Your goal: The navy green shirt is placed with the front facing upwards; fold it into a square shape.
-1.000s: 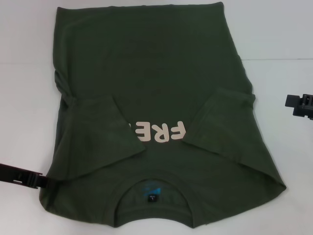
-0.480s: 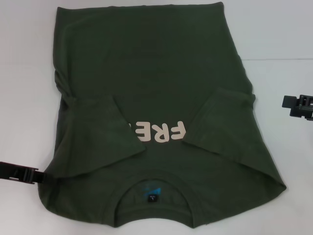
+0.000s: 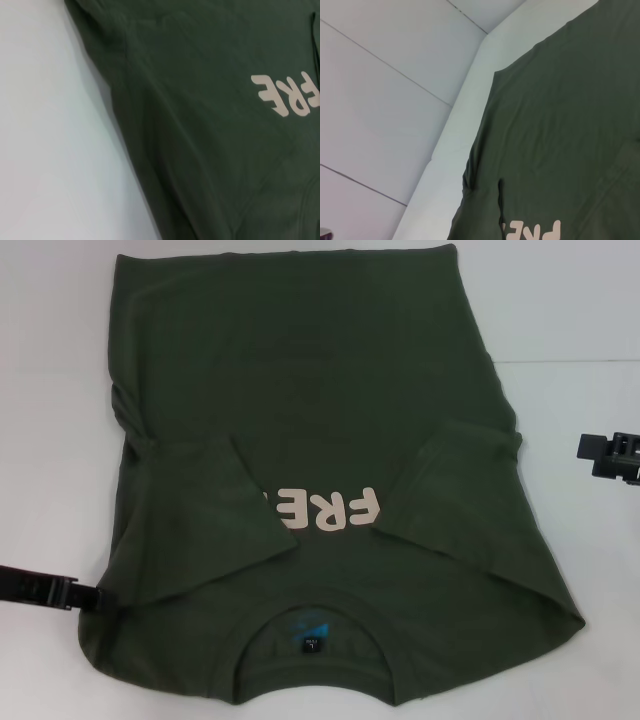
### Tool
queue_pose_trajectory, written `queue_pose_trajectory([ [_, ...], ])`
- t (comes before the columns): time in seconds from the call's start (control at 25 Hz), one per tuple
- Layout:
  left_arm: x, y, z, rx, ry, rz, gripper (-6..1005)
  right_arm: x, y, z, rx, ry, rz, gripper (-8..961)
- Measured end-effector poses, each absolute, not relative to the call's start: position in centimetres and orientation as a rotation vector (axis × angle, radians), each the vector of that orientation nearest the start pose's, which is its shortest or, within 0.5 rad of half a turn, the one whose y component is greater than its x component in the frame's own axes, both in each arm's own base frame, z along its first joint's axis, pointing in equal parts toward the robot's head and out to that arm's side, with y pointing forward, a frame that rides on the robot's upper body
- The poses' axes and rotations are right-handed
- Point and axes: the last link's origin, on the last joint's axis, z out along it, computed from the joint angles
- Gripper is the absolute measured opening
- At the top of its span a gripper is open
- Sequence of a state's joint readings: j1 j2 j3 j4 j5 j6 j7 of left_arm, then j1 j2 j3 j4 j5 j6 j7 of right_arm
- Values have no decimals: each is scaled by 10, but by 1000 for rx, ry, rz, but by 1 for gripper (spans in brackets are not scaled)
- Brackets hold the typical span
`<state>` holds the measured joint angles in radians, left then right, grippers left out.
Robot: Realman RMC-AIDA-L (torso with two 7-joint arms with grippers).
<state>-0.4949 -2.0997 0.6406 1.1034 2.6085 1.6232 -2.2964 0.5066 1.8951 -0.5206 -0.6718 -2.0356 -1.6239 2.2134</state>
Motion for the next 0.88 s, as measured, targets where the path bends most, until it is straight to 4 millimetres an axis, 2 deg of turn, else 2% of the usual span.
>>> queue_pose_trajectory([
  [0.2, -309, 317, 56, -2315, -1566, 31, 390, 304, 340, 97, -2242, 1666, 836, 824],
  [0.4, -310, 318, 60, -2306, -1538, 41, 634, 304, 340, 98, -2242, 1665, 835, 824],
  [0.88, -307, 319, 44, -2350, -1477, 139, 760, 303, 341, 98, -2243, 1664, 835, 824],
])
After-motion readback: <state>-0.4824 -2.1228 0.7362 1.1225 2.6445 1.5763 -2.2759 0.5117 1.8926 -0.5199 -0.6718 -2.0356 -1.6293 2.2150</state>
